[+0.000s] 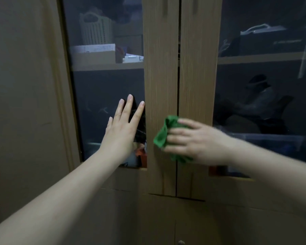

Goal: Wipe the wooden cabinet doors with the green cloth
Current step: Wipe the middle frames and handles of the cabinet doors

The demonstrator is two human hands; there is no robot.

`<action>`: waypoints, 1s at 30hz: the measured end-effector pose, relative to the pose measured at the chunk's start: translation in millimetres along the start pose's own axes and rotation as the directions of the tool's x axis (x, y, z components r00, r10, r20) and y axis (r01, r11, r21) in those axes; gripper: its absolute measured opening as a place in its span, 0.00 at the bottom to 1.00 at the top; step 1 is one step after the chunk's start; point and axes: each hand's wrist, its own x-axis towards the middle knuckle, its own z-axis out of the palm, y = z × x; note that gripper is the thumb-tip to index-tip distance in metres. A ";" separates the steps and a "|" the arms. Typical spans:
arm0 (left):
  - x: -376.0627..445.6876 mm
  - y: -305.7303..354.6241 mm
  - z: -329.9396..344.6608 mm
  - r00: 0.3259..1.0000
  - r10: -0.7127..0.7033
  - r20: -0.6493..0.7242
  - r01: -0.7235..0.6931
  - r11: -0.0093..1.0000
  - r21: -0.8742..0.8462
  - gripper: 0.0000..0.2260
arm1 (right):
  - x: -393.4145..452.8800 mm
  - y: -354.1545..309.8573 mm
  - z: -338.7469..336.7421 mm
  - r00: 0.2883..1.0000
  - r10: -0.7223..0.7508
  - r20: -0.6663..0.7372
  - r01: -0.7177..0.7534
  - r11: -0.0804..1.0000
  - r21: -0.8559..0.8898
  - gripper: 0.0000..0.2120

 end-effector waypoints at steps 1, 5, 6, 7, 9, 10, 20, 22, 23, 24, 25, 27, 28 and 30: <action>-1.3 -1.7 0.6 1.000 0.005 -0.007 -0.005 1.000 -0.003 0.61 | -0.3 14.6 -6.0 0.997 0.063 -0.045 -0.065 0.997 -0.037 0.27; -14.0 -8.6 9.7 0.997 0.032 -0.072 -0.037 0.997 -0.061 0.52 | 8.6 54.9 -28.1 0.903 0.375 -0.209 -0.396 0.916 -0.069 0.26; -18.1 -9.4 13.5 0.995 0.031 -0.093 -0.038 0.997 -0.072 0.50 | 11.5 55.4 -28.9 0.867 0.438 -0.239 -0.460 0.887 -0.044 0.26; -22.2 -9.7 17.4 0.993 0.028 -0.113 -0.037 0.996 -0.080 0.48 | 13.6 52.1 -27.5 0.833 0.487 -0.262 -0.511 0.859 -0.024 0.26; -30.2 -10.1 24.7 0.990 0.031 -0.141 -0.044 0.994 -0.095 0.44 | 14.7 39.4 -20.0 0.769 0.567 -0.296 -0.593 0.805 0.004 0.28; -33.9 -10.3 28.1 0.989 0.039 -0.142 -0.054 0.994 -0.100 0.44 | 14.2 31.8 -15.3 0.735 0.605 -0.307 -0.630 0.776 0.023 0.28; -57.3 -3.6 45.2 1.000 0.025 0.012 -0.024 0.999 -0.035 0.54 | -5.3 -68.2 42.4 0.717 0.652 -0.248 -0.662 0.748 0.051 0.32; -57.1 -4.6 45.0 0.999 0.035 0.025 -0.034 0.999 -0.037 0.54 | -13.9 -85.1 51.4 0.779 0.590 -0.213 -0.598 0.801 0.032 0.32; -57.2 -5.6 44.3 0.998 0.043 0.035 -0.042 0.998 -0.043 0.54 | -19.8 -92.1 55.3 0.823 0.536 -0.191 -0.542 0.840 0.022 0.31; -57.4 -6.9 43.0 0.997 0.054 0.050 -0.052 0.997 -0.051 0.54 | -26.6 -96.2 57.9 0.870 0.463 -0.168 -0.467 0.884 0.017 0.29; -57.4 -8.3 41.3 0.996 0.066 0.068 -0.062 0.996 -0.058 0.56 | -34.1 -96.3 58.9 0.918 0.371 -0.143 -0.373 0.928 0.015 0.28; -57.2 -11.1 37.3 0.991 0.080 0.104 -0.076 0.996 -0.047 0.59 | -47.7 -84.4 56.2 0.985 0.154 -0.083 -0.152 0.988 0.033 0.26; -57.0 -11.6 36.0 0.990 0.082 0.118 -0.079 0.996 -0.028 0.61 | -52.3 -74.8 53.4 0.997 0.057 -0.059 -0.055 0.997 0.046 0.26; -56.5 -11.1 35.6 0.988 0.077 0.134 -0.080 0.997 0.015 0.62 | -54.8 -54.4 46.2 0.997 -0.052 -0.055 0.055 0.997 0.047 0.26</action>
